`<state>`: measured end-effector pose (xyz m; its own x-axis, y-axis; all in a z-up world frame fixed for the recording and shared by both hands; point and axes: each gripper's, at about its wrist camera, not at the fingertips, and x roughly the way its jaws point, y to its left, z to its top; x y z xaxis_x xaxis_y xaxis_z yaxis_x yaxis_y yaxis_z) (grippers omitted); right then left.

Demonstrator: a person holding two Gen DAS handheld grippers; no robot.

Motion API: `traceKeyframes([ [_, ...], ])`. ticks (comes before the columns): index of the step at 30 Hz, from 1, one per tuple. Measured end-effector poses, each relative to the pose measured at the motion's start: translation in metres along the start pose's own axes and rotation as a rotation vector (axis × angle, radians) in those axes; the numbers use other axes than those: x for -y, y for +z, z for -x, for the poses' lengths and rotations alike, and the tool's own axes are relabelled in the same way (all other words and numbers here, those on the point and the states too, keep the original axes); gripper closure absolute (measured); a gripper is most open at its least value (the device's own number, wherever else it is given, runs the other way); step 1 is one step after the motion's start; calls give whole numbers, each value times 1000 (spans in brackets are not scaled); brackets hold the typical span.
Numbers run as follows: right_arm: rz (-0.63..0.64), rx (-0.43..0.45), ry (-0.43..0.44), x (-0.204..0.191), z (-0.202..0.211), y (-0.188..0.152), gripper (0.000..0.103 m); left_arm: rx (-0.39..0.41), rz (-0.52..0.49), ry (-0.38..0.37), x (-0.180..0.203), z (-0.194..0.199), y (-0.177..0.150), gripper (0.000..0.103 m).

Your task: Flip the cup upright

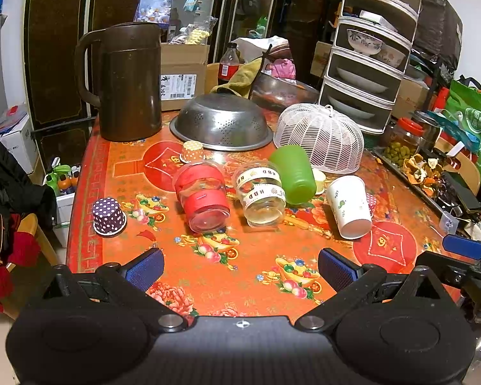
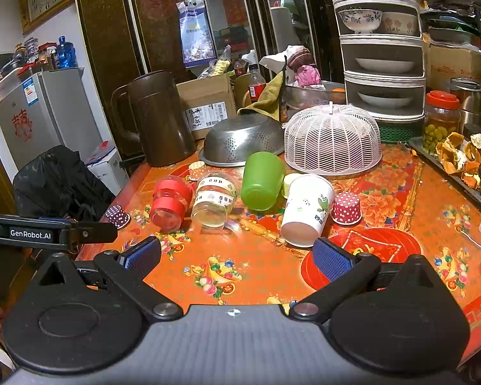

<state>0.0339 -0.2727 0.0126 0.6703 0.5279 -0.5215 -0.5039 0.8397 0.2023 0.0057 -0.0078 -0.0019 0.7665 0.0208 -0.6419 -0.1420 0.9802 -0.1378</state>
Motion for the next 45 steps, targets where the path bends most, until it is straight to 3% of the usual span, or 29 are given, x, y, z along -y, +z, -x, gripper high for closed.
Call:
traceKeyframes([
  [16,-5,-5,3,3,0,-5,1,-4,-10,18,6,-5,1,0],
  [22,-21,-12,12,16,-2,-9,1,-24,-19,-7,14,-17,4,0],
  [26,-42,-13,17,26,-2,-11,1,-89,-34,-2,24,-41,15,0],
  [30,-70,-13,28,39,0,-14,1,-137,-29,-10,36,-72,47,0],
  [32,-81,-14,32,44,1,-16,1,-155,-3,-5,40,-92,62,1],
  [35,-89,-16,32,53,5,-20,1,-206,77,-40,40,-123,78,10],
  [38,-102,-17,28,63,9,-24,1,-239,71,-29,49,-145,80,10],
  [45,-151,-12,19,89,13,-30,1,-290,40,28,62,-175,74,20],
])
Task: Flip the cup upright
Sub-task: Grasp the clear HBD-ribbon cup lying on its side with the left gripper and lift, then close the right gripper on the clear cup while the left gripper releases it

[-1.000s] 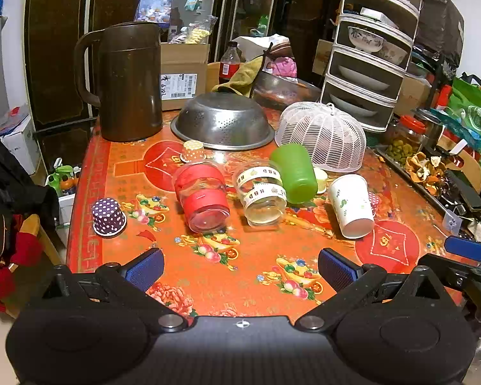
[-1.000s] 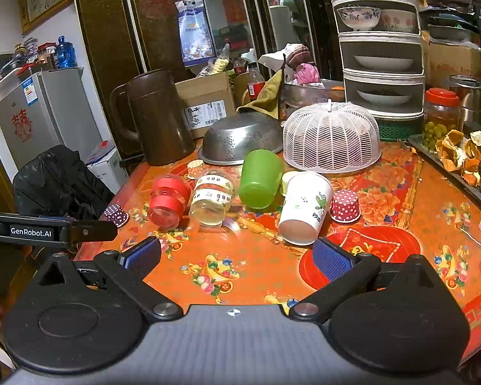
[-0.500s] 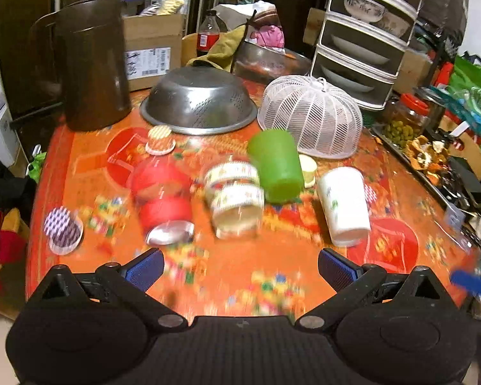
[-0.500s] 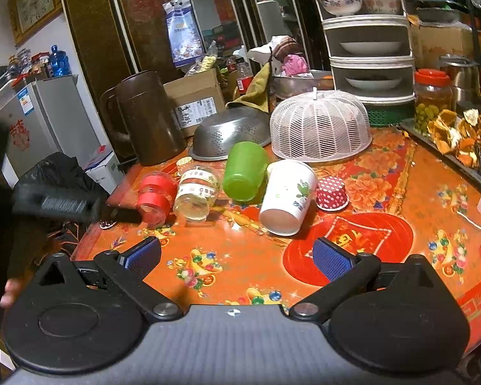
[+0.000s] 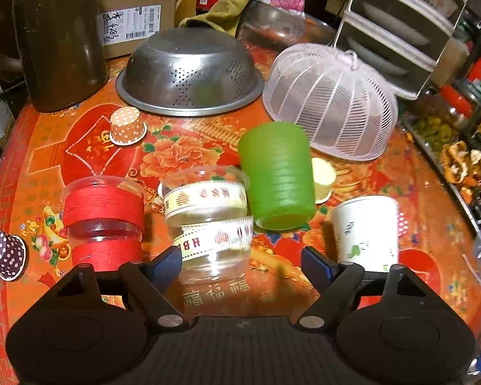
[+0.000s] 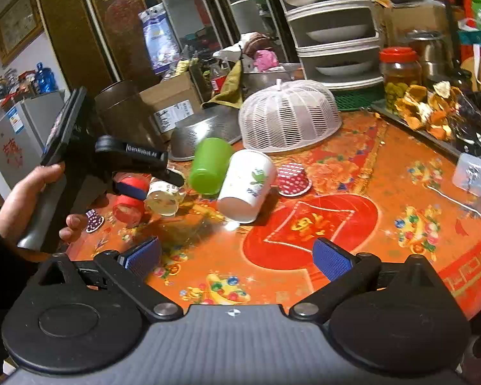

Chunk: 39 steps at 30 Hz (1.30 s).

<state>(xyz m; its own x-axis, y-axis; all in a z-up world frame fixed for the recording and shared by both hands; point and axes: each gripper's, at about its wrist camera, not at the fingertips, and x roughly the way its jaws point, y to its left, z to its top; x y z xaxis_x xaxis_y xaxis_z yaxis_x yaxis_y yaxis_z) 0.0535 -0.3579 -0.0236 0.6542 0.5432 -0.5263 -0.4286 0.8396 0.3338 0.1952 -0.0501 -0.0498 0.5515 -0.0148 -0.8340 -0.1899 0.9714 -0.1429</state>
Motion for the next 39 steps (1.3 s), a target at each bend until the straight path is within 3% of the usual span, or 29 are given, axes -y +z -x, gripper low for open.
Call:
traceKeyframes([
  [2,-7,-2,3,5,0,-1,1,-12,-3,24,1,-5,0,25],
  [15,-24,-17,12,14,1,-6,1,-19,24,82,1,-24,5,25],
  [19,-28,-17,14,15,2,-6,1,-35,33,89,1,-31,7,41],
  [25,-38,-18,13,17,2,-7,1,-10,-2,123,4,-23,0,43],
  [29,-36,-20,20,15,0,-7,1,14,-23,90,5,0,-15,43],
  [33,-27,-21,34,8,-2,-6,1,79,-94,44,8,50,-41,43],
  [39,-9,-52,58,-8,-4,-15,1,175,-207,63,3,134,-114,43],
])
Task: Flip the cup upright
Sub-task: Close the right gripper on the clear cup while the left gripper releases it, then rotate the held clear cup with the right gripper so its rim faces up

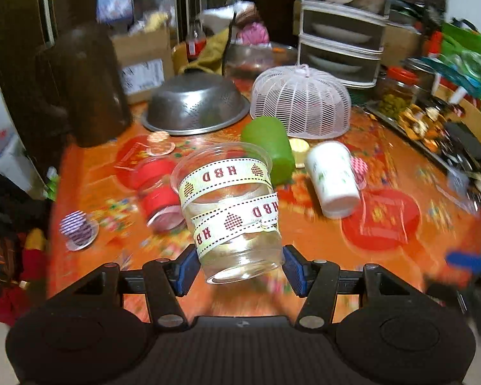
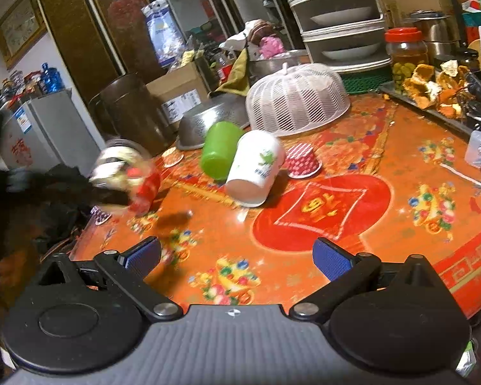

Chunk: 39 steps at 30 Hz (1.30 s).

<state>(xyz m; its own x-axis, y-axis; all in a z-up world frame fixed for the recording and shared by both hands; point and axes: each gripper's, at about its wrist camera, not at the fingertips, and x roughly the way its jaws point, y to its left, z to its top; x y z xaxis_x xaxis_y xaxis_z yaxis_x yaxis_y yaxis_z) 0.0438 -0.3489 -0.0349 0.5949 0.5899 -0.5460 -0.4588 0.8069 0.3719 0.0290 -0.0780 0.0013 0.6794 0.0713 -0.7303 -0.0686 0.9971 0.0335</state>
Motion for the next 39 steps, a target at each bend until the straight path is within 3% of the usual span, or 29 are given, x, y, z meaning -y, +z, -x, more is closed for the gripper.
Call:
traceKeyframes([
  [5,-9,-35,25,-11,-1,-14,1,-26,-28,-43,3,35,-57,43],
  [11,-24,-133,43,-24,-12,-25,1,-103,22,-138,8,12,-102,43],
  [14,-64,-169,75,-28,-14,-26,1,-105,25,-174,18,8,-114,43],
  [21,-211,-341,170,-47,-39,-21,1,-96,80,-271,24,1,-115,43],
  [26,-135,-437,121,-77,-63,-8,1,-93,116,-315,18,-3,-116,43],
  [33,-93,-512,85,-97,-87,-5,30,-95,137,-348,12,-5,-117,43],
  [39,-115,-534,64,-99,-88,-1,34,-97,144,-357,11,-5,-117,43],
])
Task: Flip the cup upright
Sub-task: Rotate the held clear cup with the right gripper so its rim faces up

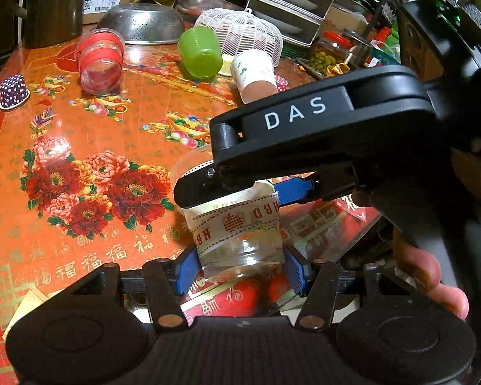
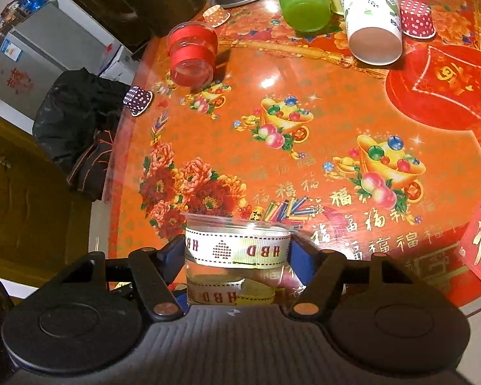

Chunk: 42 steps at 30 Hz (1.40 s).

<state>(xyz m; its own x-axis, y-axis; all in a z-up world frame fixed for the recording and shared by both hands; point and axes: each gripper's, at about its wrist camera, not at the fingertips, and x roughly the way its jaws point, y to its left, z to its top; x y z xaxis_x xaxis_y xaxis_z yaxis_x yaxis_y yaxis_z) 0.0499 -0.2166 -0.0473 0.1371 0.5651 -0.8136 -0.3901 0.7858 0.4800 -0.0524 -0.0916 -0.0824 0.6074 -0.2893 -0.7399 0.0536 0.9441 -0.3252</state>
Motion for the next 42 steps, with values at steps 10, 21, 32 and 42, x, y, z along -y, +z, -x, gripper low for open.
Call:
traceKeyframes([
  [10,8,-22,-10,-3,-4,6,37,-2,6,-6,-4,-2,1,43],
  [21,0,-17,9,-1,-4,6,38,65,-1,-25,-8,15,-6,8],
  [32,20,26,31,-3,4,1,38,226,114,45,-70,83,-28,8],
  [42,333,646,-58,-47,86,-54,38,405,140,78,-87,120,-18,8],
])
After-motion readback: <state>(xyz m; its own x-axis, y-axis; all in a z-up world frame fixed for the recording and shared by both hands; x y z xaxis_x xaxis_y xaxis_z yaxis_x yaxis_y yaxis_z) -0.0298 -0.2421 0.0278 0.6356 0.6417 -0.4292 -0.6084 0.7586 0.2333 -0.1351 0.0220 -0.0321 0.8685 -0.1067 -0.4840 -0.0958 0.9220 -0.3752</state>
